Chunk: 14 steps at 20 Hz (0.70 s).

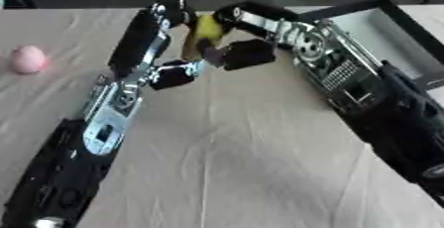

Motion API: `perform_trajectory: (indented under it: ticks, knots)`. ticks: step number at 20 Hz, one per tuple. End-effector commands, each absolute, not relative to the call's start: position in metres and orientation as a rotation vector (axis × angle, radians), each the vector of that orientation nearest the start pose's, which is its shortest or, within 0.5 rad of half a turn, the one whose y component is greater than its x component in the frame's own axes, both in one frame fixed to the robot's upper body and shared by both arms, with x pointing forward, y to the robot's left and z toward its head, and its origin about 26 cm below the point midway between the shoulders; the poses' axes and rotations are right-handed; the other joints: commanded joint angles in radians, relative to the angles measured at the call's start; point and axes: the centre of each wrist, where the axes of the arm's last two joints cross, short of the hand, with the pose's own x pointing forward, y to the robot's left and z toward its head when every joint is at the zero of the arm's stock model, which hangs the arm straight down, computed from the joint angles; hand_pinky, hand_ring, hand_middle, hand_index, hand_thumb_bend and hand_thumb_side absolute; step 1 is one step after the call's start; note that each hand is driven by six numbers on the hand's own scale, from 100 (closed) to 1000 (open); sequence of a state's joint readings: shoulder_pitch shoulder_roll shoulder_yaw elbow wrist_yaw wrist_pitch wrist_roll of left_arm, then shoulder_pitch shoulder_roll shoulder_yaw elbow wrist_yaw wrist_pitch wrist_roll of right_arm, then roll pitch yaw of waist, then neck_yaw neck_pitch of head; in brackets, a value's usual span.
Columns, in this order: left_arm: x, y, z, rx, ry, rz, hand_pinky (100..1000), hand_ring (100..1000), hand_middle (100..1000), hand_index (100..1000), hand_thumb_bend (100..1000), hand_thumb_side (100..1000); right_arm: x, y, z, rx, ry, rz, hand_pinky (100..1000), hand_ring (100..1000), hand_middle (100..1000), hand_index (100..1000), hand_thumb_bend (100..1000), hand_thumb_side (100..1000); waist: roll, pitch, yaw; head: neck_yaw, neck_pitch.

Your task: Pick up the objects with one hand, pass them to the other hand, and then place them into the box on the other side of the table.

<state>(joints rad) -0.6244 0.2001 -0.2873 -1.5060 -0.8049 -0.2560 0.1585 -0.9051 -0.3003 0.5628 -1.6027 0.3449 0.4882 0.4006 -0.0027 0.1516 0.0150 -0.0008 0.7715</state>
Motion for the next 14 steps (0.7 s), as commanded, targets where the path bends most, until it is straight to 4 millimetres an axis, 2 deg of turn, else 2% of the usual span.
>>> perform_trajectory:
  ticks: [1,3,6,9,12,14]
  knots:
    - [0.384,0.1461,0.1733,-0.926,3.15,1.352,700,610,526,447,120,100,0.3581,-0.0777,0.2468,-0.212,-1.679,1.313,929,797,602,750,100,532,-0.011,-0.019,0.0,-0.002,-0.001]
    - [0.384,0.1461,0.173,-0.924,3.15,1.349,700,609,526,455,114,100,0.3576,-0.0772,0.2459,-0.192,-1.682,1.287,926,780,584,731,100,508,-0.011,-0.019,0.001,-0.003,-0.001]
    - [0.3841,0.1462,0.1727,-0.929,3.156,1.33,699,609,528,467,149,100,0.3574,-0.0771,0.2452,-0.175,-1.683,1.267,919,760,557,705,100,403,-0.011,-0.019,0.001,-0.002,-0.001]
    - [0.3847,0.1467,0.1716,-0.951,3.166,1.314,700,613,542,519,272,100,0.3572,-0.077,0.2444,-0.164,-1.676,1.268,912,744,536,682,100,312,-0.011,-0.019,0.001,-0.003,-0.001]
    - [0.3853,0.1472,0.1704,-0.986,3.185,1.293,707,623,561,605,366,100,0.3569,-0.0773,0.245,-0.154,-1.669,1.272,908,733,521,665,100,269,-0.011,-0.019,0.002,-0.003,-0.001]
    - [0.3856,0.1473,0.1698,-1.005,3.195,1.281,714,640,583,680,466,100,0.3561,-0.0775,0.246,-0.146,-1.668,1.274,906,728,515,657,100,248,-0.011,-0.02,0.002,-0.003,-0.001]
